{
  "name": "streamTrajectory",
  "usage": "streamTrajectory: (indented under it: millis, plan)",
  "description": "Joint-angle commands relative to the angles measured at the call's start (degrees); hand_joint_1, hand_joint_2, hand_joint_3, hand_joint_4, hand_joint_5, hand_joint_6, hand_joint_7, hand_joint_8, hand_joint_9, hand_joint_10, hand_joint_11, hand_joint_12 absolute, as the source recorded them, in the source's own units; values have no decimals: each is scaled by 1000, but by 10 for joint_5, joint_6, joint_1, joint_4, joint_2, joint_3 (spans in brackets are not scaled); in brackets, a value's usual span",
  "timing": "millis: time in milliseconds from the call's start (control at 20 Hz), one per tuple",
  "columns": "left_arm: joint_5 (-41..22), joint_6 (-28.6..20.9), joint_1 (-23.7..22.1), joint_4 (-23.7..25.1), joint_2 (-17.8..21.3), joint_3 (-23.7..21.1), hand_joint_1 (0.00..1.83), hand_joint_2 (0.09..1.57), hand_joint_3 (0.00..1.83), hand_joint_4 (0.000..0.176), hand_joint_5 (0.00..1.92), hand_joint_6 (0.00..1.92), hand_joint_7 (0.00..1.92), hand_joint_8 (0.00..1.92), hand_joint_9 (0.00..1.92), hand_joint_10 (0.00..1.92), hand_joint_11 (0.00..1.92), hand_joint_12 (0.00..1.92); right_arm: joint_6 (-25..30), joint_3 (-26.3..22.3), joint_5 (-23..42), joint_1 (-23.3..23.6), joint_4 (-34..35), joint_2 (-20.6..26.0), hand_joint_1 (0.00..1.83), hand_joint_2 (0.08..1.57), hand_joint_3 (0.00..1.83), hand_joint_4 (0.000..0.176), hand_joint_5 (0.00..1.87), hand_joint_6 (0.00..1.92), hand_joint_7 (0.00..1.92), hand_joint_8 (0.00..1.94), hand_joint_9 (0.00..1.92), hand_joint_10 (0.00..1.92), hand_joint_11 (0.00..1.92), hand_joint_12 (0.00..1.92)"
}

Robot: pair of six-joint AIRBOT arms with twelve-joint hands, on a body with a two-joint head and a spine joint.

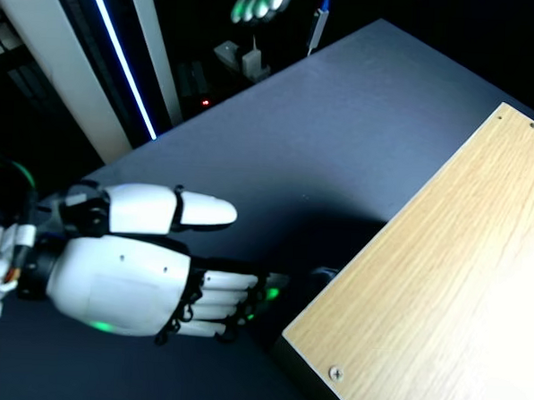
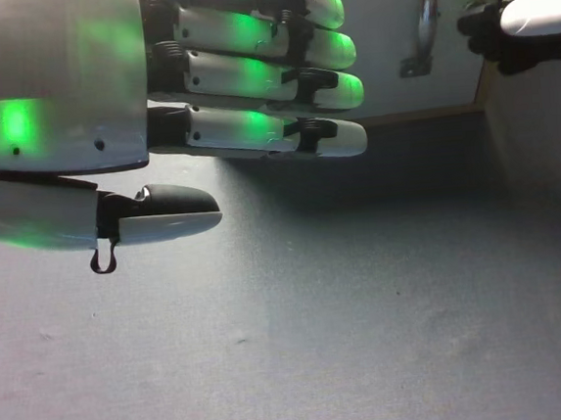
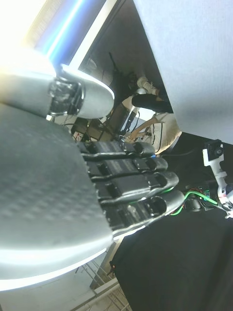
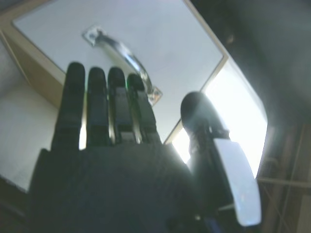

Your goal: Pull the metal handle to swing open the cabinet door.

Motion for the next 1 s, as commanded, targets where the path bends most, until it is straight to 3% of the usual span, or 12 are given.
streamTrajectory:
  millis: [0, 950]
  plan:
    - [-10, 4, -6, -56, 3, -1, 0, 1571, 175, 0, 298, 3, 297, 3, 276, 3, 0, 654, 6, 2, 23, 12, 32, 2, 0, 1571, 16, 0, 179, 1, 198, 0, 170, 0, 0, 517]
    - [-10, 4, -6, -56, 3, -1, 0, 1571, 185, 0, 298, 3, 299, 3, 280, 2, 0, 626, 6, 7, -55, 28, 53, -37, 0, 1571, 27, 0, 170, 1, 194, 2, 170, 2, 0, 524]
